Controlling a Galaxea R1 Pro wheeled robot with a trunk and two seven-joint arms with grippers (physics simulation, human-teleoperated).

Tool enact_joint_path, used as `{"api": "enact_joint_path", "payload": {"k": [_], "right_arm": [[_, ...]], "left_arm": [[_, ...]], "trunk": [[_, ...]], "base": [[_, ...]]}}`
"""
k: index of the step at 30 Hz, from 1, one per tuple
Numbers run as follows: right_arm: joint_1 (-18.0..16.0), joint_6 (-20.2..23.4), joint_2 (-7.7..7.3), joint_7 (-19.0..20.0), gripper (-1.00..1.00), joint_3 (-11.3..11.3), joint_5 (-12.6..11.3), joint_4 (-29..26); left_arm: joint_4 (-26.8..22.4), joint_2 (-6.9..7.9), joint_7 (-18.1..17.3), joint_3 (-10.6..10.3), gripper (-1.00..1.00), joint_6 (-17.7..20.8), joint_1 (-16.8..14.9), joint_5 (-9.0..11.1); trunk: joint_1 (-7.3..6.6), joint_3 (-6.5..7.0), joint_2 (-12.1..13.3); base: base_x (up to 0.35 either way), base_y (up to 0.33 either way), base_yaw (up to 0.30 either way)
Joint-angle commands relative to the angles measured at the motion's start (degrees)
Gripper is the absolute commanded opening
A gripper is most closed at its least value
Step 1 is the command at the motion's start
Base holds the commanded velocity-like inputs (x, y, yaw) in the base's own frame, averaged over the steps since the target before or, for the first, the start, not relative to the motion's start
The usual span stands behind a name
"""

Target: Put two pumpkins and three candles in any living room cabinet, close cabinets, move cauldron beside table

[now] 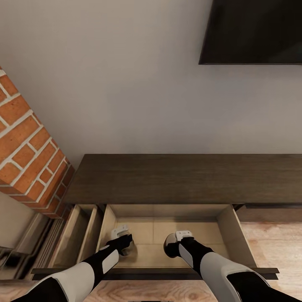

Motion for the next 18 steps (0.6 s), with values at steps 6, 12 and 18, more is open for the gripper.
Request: {"api": "enact_joint_path", "payload": {"k": [6,12,18], "right_arm": [[0.0,0.0,0.0,0.0,-1.0,0.0,0.0,0.0],[0.0,0.0,0.0,0.0,-1.0,0.0,0.0,0.0],[0.0,0.0,0.0,0.0,-1.0,0.0,0.0,0.0]], "left_arm": [[0.0,0.0,0.08,0.0,-1.0,0.0,-0.07,-0.02],[0.0,0.03,0.09,0.01,-1.0,0.0,-0.08,-0.02],[0.0,0.04,0.09,0.0,-1.0,0.0,-0.09,-0.02]], "trunk": [[0.0,0.0,0.0],[0.0,0.0,0.0],[0.0,0.0,0.0]], "base": [[0.0,0.0,0.0],[0.0,0.0,0.0],[0.0,0.0,0.0]]}}
